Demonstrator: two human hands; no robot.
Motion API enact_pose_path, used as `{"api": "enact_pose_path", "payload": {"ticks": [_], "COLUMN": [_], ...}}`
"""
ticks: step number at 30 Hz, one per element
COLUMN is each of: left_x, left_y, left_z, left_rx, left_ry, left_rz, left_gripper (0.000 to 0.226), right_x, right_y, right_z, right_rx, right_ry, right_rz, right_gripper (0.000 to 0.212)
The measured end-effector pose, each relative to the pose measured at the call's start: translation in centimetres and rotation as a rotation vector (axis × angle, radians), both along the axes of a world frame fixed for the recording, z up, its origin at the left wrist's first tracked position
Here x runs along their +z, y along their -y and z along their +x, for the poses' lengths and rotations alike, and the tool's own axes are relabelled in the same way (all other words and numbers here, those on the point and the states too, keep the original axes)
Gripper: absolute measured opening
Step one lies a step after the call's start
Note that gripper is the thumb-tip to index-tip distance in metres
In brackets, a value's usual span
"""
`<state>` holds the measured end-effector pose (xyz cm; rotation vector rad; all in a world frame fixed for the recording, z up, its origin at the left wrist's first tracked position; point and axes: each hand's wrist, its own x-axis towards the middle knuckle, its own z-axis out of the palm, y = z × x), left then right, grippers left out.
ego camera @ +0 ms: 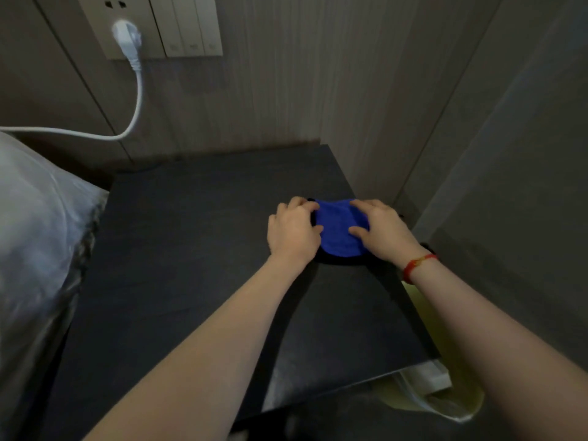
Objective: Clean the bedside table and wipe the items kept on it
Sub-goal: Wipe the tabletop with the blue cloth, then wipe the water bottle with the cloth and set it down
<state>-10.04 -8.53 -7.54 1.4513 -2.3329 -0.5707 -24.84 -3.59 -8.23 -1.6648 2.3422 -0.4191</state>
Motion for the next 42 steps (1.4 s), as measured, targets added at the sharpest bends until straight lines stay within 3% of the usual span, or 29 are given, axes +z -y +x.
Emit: {"api": "enact_pose_path", "payload": {"ticks": [4,10,15,18,21,23,31,37,42], "left_x": [-0.6,-0.4,0.4,1.3,2.7,3.9,11.9,16.7,18.8], "left_y": [-0.7,-1.6,-1.9,-2.1,-2.2,-2.0,-0.5,-1.2,-2.2], "left_z": [0.0,-0.6,-1.1,-0.2,2.3,4.5,14.4,24.2,34.3], "left_rx": [-0.073,-0.018,-0.024,-0.010,0.081,0.177,0.386,0.595,0.843], "left_ry": [0.252,0.391,0.447,0.286,0.110,0.020,-0.464,-0.392,-0.134], "left_rz": [0.009,-0.037,0.010,0.108,0.002,-0.016,0.167,-0.089,-0.156], "left_gripper": [0.046,0.048,0.050,0.057,0.054,0.050,0.033,0.041,0.045], "right_x": [-0.8,-0.1,0.5,1.1,2.4,3.9,11.2,15.2,16.1], "right_y": [0.6,1.8,1.6,0.8,0.0,-0.1,3.1,4.4,5.5], "right_z": [0.1,0.0,0.4,1.3,3.2,5.1,16.3,27.5,37.0], "right_rx": [0.136,0.173,0.169,0.136,0.104,0.093,0.147,0.280,0.422], "right_ry": [-0.120,-0.237,-0.328,-0.394,-0.206,-0.066,0.303,0.564,0.657], "right_rz": [0.323,0.465,0.489,0.283,-0.005,-0.093,-0.169,-0.246,-0.156], "right_gripper": [0.063,0.061,0.060,0.055,0.049,0.046,0.027,0.026,0.054]}}
